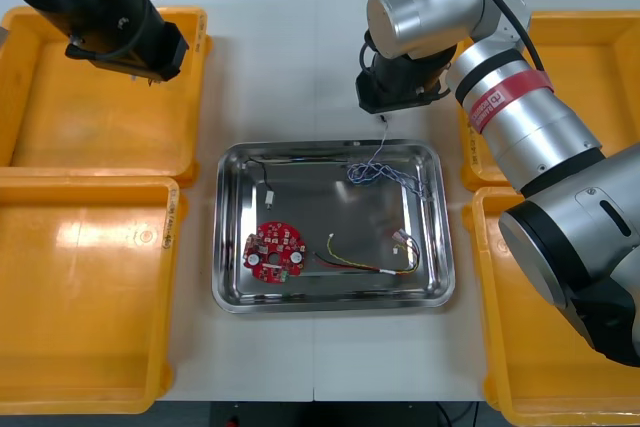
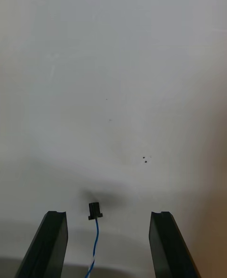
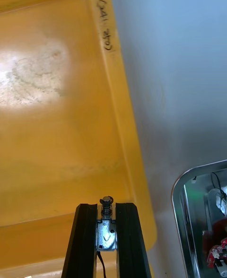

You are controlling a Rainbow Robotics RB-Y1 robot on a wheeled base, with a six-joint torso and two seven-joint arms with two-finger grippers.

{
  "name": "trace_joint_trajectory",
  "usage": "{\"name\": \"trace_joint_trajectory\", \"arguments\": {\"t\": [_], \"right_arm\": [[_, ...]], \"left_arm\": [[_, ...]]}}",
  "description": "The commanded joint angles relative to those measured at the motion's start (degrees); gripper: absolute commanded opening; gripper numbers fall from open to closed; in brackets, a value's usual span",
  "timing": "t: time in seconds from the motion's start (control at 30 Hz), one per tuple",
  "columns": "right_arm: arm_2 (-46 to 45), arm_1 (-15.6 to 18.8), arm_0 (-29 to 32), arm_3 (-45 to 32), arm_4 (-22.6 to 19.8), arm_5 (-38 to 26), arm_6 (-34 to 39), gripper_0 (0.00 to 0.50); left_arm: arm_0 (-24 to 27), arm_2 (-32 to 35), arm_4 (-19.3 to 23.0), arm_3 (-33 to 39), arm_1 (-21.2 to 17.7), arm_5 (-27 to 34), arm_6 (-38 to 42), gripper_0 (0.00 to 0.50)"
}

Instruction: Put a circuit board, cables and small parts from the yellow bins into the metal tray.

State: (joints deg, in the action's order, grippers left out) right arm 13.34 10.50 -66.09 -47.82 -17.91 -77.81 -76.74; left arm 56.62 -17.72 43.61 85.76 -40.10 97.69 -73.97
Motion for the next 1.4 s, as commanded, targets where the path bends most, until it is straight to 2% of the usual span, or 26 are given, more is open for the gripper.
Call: {"name": "trace_joint_trajectory", "arguments": {"t": [0.03,0.37,0.9,1.1,1.4], "right_arm": [[-1.21,-1.36,-3.43,-0.34,1.47,0.90,3.18,0.500],[2.22,-1.36,-1.85,-0.34,1.56,2.04,3.97,0.500],[5.38,-1.36,0.97,-0.34,2.17,3.80,4.49,0.500],[6.26,-1.36,1.84,-0.43,2.17,5.30,4.58,0.500],[6.61,-1.36,2.28,-0.34,2.08,5.91,4.76,0.493]], "left_arm": [[-0.10,-3.20,-0.72,4.33,1.60,0.48,7.26,0.000],[-0.46,-9.88,-3.01,7.84,4.50,-0.04,17.72,0.000],[-5.64,-21.48,-7.31,13.20,5.91,-10.33,34.77,0.000],[-7.14,-24.82,-8.89,13.73,5.91,-14.11,39.34,0.000],[-9.07,-27.37,-10.39,13.82,5.91,-17.10,41.01,0.000]]}}
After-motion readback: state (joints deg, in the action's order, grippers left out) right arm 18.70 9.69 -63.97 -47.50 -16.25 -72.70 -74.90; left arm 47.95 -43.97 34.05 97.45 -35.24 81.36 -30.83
